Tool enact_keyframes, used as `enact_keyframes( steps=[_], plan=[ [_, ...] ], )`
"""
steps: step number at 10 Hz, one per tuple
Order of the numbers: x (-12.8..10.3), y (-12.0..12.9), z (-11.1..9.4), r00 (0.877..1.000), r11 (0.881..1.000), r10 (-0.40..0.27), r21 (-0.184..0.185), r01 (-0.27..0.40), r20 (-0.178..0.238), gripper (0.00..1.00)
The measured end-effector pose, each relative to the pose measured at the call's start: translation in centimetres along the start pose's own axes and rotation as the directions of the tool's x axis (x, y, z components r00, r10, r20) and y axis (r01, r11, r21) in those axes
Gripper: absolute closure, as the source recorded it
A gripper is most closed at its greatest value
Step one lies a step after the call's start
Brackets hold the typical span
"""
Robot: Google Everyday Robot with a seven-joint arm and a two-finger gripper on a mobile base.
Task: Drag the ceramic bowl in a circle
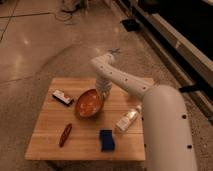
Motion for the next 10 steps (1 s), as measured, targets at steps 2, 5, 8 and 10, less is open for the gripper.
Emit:
enact_keyframes(
  steps=[2,5,8,10],
  plan=[
    [2.3,0.5,0.4,0.999,0.999,0.051,-0.016,-0.051,-0.014,1.00],
    [4.6,3.8,0.8,0.990,0.990,0.136,-0.036,-0.137,-0.032,0.99],
    [6.4,7.5,0.4,0.975,0.976,0.212,-0.037,-0.215,-0.071,0.73],
    [6.3,8.7,0.4,0.970,0.973,0.226,-0.017,-0.228,-0.089,0.48]
  ],
)
